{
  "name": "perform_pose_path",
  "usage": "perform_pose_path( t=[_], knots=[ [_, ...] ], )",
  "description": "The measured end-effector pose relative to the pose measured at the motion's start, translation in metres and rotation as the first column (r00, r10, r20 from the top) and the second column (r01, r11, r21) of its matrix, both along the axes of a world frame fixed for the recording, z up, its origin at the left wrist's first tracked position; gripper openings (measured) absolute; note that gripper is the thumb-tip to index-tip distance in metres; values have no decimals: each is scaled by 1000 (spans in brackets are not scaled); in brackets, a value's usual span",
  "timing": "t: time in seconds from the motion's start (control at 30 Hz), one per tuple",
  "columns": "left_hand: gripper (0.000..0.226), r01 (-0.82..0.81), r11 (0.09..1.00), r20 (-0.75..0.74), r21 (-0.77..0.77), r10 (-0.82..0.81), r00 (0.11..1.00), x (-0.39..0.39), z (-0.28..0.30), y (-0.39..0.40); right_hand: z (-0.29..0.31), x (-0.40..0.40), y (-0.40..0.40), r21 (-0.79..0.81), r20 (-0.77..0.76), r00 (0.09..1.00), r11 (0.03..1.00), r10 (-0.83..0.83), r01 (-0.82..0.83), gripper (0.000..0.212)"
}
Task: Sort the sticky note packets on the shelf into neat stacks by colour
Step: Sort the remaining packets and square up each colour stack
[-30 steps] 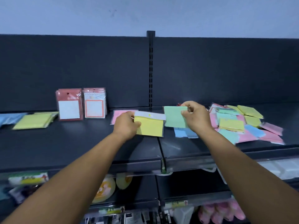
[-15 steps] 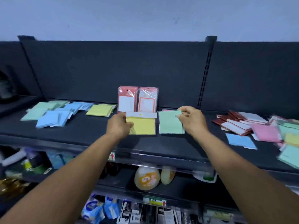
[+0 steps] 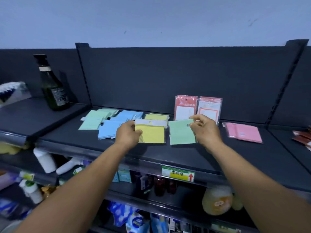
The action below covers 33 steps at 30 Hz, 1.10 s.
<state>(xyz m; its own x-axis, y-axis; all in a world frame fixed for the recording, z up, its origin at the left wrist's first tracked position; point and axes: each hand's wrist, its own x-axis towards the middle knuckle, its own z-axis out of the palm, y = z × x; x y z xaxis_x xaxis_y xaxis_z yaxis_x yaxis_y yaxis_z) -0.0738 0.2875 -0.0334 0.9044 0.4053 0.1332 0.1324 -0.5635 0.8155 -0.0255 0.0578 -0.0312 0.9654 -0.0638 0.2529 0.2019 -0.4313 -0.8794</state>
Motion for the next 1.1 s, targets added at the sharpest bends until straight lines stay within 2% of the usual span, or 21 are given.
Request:
perform_pose_path(
  t=[0.13, 0.43, 0.57, 0.77, 0.9, 0.97, 1.03, 1.07, 1.1],
  knots=[
    [24, -4, 999, -3, -38, 4, 1000, 4, -3, 39, -5, 3, 45, 33, -10, 1000, 999, 15, -15, 20],
    [21, 72, 996, -38, -43, -74, 997, 36, -10, 47, -11, 18, 73, 15, 52, 994, 996, -94, 94, 20],
    [18, 85, 996, -51, 21, -84, 995, 59, -14, 35, -7, 30, 65, 10, 54, 992, 993, -117, 116, 19],
    [19, 73, 987, -93, 141, -60, 994, 98, -13, 22, -14, 62, 62, 92, 4, 994, 990, -109, 108, 15],
    [41, 49, 973, -121, 227, -22, 992, 115, -15, 19, -16, 76, 64, 125, 4, 997, 989, -83, 82, 10],
    [41, 53, 969, -92, 242, -31, 995, 116, -14, 19, -17, 81, 68, 115, -12, 996, 989, -92, 92, 9],
    [20, 72, 964, -30, 254, -66, 997, 116, -13, 22, -15, 84, 74, 116, -25, 995, 988, -97, 99, 9],
    [19, 80, 969, 2, 232, -82, 997, 114, -12, 25, -14, 84, 78, 125, -19, 996, 988, -93, 94, 9],
    [29, 95, 977, 13, 192, -99, 995, 110, -9, 27, -12, 85, 83, 134, -6, 996, 987, -88, 88, 10]
  ],
)
